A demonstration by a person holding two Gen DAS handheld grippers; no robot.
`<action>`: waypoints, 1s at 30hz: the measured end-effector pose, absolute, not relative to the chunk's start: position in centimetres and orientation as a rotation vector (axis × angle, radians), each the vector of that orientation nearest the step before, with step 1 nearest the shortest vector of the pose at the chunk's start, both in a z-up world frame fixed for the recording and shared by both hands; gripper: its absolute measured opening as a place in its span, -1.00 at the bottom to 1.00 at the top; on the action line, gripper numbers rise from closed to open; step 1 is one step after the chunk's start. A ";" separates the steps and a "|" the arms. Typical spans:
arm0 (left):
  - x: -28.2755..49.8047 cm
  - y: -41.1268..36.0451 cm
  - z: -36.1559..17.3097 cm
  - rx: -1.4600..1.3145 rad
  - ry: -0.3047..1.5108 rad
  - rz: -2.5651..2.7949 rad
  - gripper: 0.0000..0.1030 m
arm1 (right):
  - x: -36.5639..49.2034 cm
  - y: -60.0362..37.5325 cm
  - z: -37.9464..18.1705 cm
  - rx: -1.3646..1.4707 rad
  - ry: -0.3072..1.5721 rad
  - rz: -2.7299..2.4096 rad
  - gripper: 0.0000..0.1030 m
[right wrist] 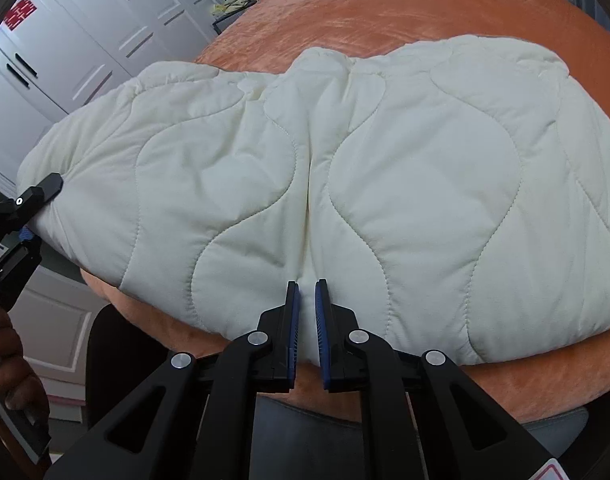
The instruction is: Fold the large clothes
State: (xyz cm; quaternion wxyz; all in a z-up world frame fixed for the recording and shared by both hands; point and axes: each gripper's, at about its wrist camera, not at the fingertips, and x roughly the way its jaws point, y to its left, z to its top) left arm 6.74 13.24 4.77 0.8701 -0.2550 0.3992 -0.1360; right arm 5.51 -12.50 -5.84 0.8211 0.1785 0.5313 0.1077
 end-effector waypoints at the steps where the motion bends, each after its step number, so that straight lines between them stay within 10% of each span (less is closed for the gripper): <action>1: 6.4 13.0 5.3 -0.519 0.820 -0.282 -0.66 | 5.6 -12.1 -6.2 0.402 1.142 0.250 -0.82; 15: 2.8 1.0 11.2 -0.238 0.745 -0.583 -0.67 | 4.3 -13.5 -3.9 0.502 1.105 0.322 -0.87; 30: 4.7 -13.2 -1.9 -0.110 1.111 -0.744 -0.64 | -5.3 -28.2 -1.4 0.614 0.987 -0.013 -0.81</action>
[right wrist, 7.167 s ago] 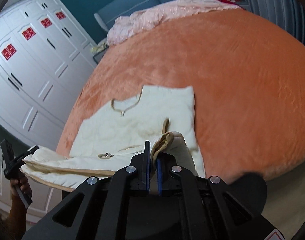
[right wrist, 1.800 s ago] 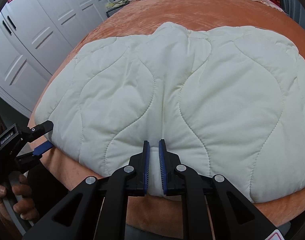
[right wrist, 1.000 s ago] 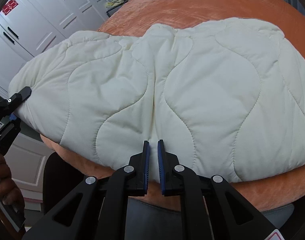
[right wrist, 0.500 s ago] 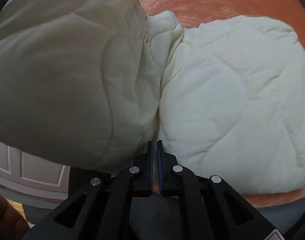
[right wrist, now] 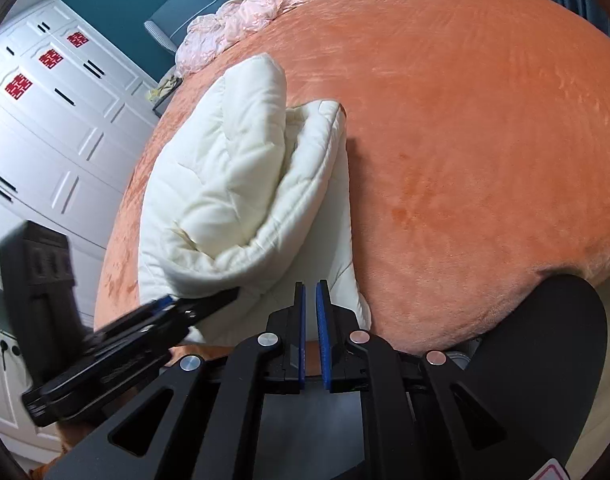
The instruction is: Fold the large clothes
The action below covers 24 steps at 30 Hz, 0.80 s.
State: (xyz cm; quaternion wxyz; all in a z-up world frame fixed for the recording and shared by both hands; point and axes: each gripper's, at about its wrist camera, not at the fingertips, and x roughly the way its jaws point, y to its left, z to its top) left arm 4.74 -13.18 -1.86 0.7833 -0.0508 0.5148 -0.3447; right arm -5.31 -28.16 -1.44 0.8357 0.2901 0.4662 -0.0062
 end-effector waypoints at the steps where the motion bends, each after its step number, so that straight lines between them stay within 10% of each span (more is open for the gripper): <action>1: 4.9 -13.0 -2.1 -0.124 1.119 -0.740 -0.63 | -4.9 -27.9 -1.0 0.610 0.983 -0.009 -0.79; 5: 4.0 -11.6 -0.5 -0.104 1.075 -0.729 -0.50 | -4.7 -28.8 1.1 0.587 0.920 0.014 -0.32; 10: 0.5 -9.3 3.9 -0.146 0.978 -0.768 0.40 | -2.9 -29.4 4.3 0.609 0.833 0.058 0.02; 24: 4.4 -2.5 7.0 -0.192 0.918 -0.430 0.39 | 1.8 -26.3 4.0 0.617 1.026 0.080 -0.04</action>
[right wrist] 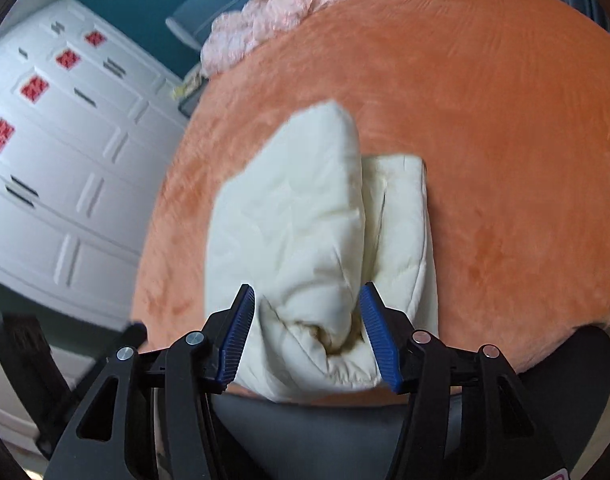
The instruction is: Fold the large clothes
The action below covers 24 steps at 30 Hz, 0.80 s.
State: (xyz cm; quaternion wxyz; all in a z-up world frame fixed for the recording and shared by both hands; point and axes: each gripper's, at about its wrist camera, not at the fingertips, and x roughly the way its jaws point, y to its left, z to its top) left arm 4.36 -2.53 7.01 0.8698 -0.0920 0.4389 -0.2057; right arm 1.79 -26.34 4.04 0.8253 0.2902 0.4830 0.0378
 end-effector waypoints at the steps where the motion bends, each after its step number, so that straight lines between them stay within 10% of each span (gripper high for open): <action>1: 4.4 -2.7 6.2 -0.191 0.934 -0.427 0.36 | 1.4 -26.5 3.5 0.603 1.037 0.088 -0.37; 5: 4.7 -3.3 4.2 -0.171 0.996 -0.418 0.30 | -0.5 -26.5 3.0 0.547 1.010 0.057 -0.62; 24: 3.7 -7.0 -1.8 0.028 1.106 -0.340 0.23 | -2.1 -27.1 -4.8 0.489 1.158 -0.059 -0.60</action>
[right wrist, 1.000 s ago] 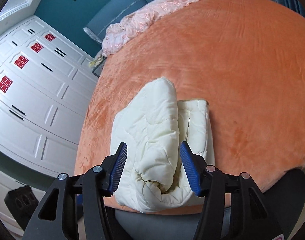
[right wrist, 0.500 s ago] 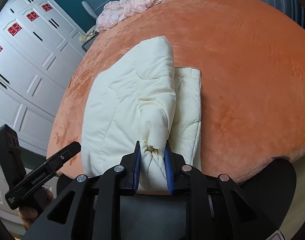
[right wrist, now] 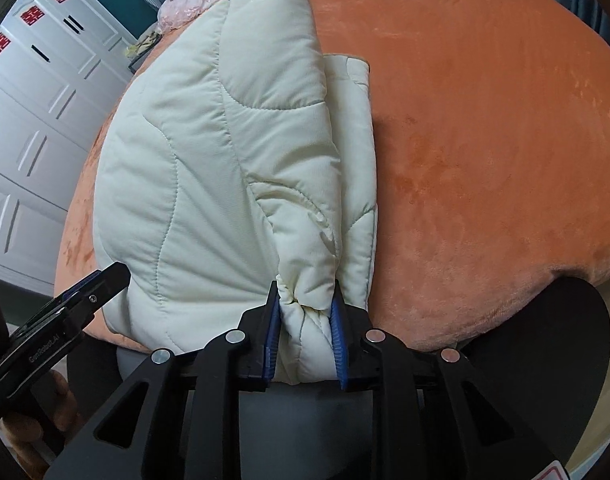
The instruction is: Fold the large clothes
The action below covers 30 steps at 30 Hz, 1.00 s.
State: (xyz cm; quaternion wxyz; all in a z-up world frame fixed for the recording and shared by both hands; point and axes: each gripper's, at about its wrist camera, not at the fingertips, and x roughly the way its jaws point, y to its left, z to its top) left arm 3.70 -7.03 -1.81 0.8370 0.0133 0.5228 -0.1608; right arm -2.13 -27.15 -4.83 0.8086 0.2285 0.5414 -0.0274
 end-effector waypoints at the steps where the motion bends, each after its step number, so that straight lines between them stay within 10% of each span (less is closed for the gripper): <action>1: 3.7 -7.2 -1.9 0.037 1.106 -0.338 0.26 | -2.1 -27.2 -5.1 0.486 1.161 -0.060 -0.59; 18: 3.4 -8.9 -3.3 0.120 1.068 -0.299 0.41 | -0.7 -27.8 -7.0 0.553 1.151 -0.009 -0.48; 30: 10.9 -4.7 4.4 -0.067 1.002 -0.301 0.39 | 1.8 -31.3 4.6 0.668 0.945 -0.045 -0.27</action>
